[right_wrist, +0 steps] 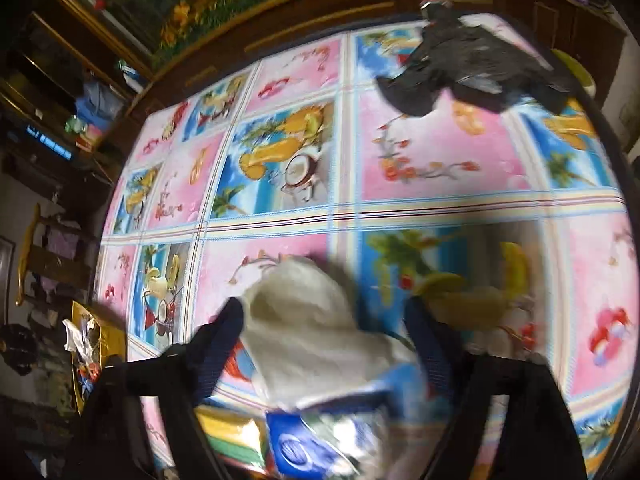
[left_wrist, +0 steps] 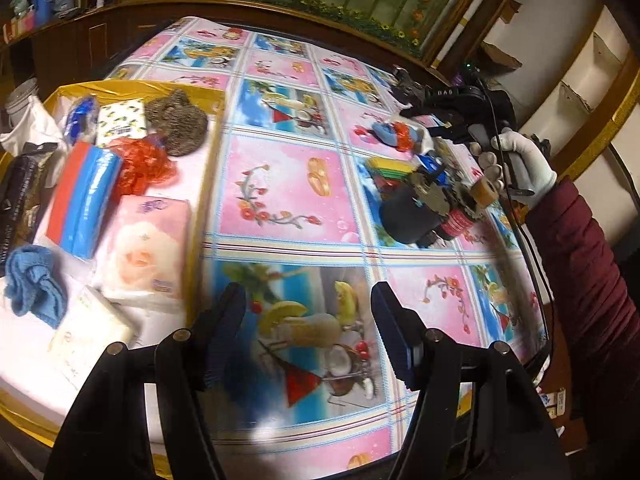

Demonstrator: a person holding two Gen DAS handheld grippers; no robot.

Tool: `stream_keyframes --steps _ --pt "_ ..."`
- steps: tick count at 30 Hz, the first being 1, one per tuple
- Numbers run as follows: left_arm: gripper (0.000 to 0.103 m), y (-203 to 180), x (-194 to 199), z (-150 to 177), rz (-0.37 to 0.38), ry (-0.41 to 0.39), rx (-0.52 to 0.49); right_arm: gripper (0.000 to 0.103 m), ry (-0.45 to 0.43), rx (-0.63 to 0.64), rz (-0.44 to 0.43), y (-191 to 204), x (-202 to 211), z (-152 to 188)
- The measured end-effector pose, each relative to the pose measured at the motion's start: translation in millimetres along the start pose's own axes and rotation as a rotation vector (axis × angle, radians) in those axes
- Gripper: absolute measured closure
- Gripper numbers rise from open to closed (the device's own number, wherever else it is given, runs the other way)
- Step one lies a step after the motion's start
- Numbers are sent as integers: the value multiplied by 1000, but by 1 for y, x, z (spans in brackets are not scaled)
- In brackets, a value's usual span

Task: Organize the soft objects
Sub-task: 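Lower the right gripper onto the white cloth and grasp it, then grasp the blue knitted cloth with red bag with the left gripper while the right lifts the white cloth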

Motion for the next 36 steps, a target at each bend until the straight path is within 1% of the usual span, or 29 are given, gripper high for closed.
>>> stream_keyframes --steps 2,3,4,5,7,8,9,10,11,13,14,16,20,22,23,25,26,27,28,29,30,31,33,36 --pt "39 10 2 -3 -9 -8 27 46 133 93 -43 31 -19 11" --pt "39 13 2 -4 -7 -10 36 46 184 163 -65 50 -23 23" --pt "39 16 2 -6 -3 -14 44 46 207 238 -99 68 -20 36" --pt "39 17 1 -7 1 -16 49 46 220 316 -155 89 -13 50" --pt "39 18 0 -8 5 -18 55 45 187 416 -221 115 8 67" --pt "39 18 -1 -8 9 -16 56 36 159 432 -230 121 17 71" --pt "39 17 -3 -7 17 -11 57 24 130 426 -223 123 24 72" --pt "39 16 -4 -6 22 -8 57 19 103 417 -205 121 29 74" --pt "39 15 -5 -5 26 -5 55 18 80 416 -165 119 32 74" --pt "39 12 -7 -2 34 1 52 18 59 433 -54 115 28 78" --pt "39 10 -7 -1 39 0 51 18 60 433 -19 115 26 79" --pt "39 8 -8 1 47 1 47 18 75 431 -19 122 22 85" --pt "39 5 -6 2 54 0 45 18 107 454 -15 155 16 94" --pt "39 4 -2 3 60 -8 43 18 131 473 16 171 11 99" --pt "39 4 0 2 63 -12 42 19 139 494 47 180 6 99" --pt "39 6 6 2 66 -22 39 22 155 518 90 195 -6 98" --pt "39 7 8 2 67 -26 38 28 169 515 93 200 -12 99" --pt "39 8 11 2 68 -30 39 45 179 513 92 204 -18 99" --pt "39 10 14 2 69 -36 41 56 188 504 88 207 -24 100" --pt "39 11 17 1 70 -42 42 78 187 491 76 207 -26 100" --pt "39 13 20 1 70 -49 43 87 174 483 58 206 -24 101" --pt "39 15 22 -1 69 -53 45 89 150 480 41 205 -20 103" --pt "39 19 25 -3 67 -60 54 93 89 456 -20 197 -5 106" --pt "39 20 24 -10 74 -63 71 93 -3 386 -119 178 26 116"
Point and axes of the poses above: each gripper's, at about its wrist camera, not at the fingertips, and x roughly against the way its jaws point, y to its left, z to its underside, the point moved 4 cm from there along -x, roughly the way its jaws point, and after that the axes turned 6 degrees about z, right-handed, at the moved point
